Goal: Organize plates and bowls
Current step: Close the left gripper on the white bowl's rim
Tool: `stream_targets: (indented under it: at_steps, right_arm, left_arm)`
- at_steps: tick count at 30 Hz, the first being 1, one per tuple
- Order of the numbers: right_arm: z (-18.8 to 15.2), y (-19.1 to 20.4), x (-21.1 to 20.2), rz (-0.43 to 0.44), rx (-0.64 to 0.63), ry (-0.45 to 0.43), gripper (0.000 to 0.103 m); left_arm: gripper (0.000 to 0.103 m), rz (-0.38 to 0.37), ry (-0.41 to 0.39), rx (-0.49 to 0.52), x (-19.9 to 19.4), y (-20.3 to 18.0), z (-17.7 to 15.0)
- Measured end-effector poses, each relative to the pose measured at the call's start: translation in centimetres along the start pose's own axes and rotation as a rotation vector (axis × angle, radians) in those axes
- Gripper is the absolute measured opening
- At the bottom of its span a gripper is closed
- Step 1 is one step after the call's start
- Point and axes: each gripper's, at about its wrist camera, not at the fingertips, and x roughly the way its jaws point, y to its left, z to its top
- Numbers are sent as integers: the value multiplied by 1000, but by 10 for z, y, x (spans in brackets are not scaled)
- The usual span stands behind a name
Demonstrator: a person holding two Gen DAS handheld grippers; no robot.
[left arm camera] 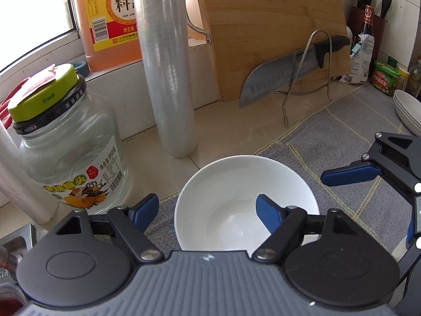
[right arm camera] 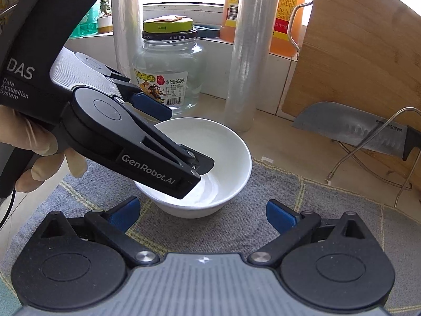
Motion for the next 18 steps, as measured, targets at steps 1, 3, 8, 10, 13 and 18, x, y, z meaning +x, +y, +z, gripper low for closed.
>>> stream_targets:
  at_steps: [1,3,8,10,13,18]
  right_arm:
    - [1,0,3,4,-3,3,102]
    - [2,2,8,-1,-14,8,98]
    - [4,5,11,13,-45,2,89]
    - [4,7,10,14,-53,-2,88]
    - [4,9,9,20,-60,-7,86]
    - [5,6,10,24,-56,-6,86]
  left_arm:
    - [79,-6,4,-2,1,1,0]
    - [74,-15,12,-6,4,2,1]
    - [62,-35,25,-12,7,4,0]
    - [59,-39,26,-12,7,5,1]
    - [57,-48,30,-9,7,4,2]
    - [57,-48,33,-4,8,4,2]
